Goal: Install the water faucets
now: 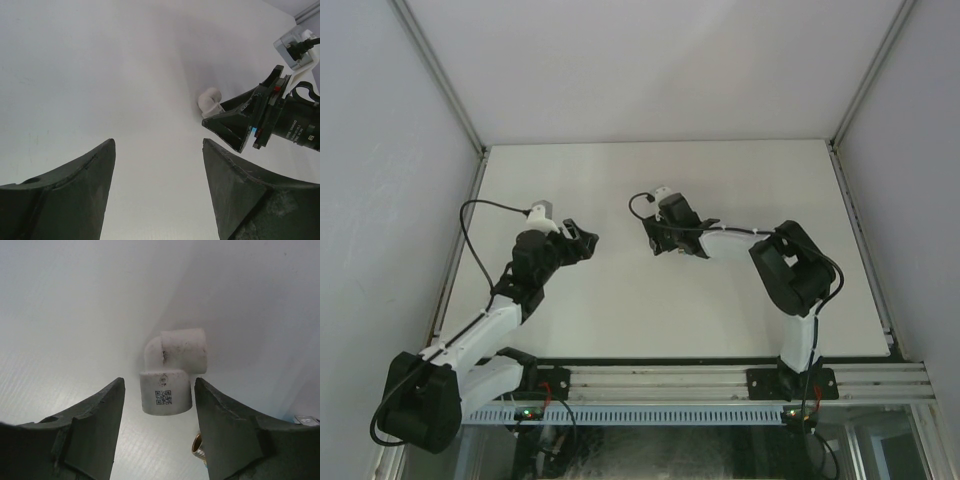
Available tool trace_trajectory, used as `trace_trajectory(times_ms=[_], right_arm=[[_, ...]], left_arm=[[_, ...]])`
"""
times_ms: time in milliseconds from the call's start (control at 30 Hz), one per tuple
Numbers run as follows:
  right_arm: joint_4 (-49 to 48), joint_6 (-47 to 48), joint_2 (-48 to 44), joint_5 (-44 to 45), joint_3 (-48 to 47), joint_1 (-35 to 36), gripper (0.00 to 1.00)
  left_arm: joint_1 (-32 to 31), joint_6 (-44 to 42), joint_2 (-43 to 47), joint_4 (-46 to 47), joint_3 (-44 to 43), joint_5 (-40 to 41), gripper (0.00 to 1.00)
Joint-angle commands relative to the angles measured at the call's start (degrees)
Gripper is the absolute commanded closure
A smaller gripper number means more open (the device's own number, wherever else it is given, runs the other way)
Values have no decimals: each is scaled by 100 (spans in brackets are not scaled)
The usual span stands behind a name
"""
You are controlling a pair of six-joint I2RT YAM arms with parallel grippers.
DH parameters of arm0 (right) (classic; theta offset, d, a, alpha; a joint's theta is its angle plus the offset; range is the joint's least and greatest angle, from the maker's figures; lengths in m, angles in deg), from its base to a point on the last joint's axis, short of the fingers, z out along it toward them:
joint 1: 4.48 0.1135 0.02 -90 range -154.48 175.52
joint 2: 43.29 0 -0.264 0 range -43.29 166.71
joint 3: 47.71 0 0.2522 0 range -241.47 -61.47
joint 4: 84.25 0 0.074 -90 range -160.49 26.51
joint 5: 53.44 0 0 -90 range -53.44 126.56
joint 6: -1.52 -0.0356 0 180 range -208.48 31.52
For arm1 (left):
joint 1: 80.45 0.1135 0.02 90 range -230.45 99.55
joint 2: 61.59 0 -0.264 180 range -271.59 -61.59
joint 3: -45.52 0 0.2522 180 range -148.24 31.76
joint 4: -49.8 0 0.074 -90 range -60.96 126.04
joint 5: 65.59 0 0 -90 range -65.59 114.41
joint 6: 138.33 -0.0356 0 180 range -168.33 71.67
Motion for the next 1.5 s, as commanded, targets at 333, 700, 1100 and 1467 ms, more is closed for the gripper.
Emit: trace_trajectory(times_ms=[333, 700, 1100, 1467], right_arm=[[368, -161, -417, -527, -134, 39, 81], [-150, -1687, -1978, -5526, 713, -1129, 82], [879, -1462, -2301, -7627, 709, -1428, 80], [580, -1900, -2321, -7973, 708, -1027, 79]], left_arm=[[-10, -458, 299, 916, 436, -217, 22], [-33, -1476, -181, 3805, 973, -2476, 20], [-701, -3650, -639, 4513, 336, -4860, 20], [-1150, -5041, -517, 2578, -351, -5018, 18]])
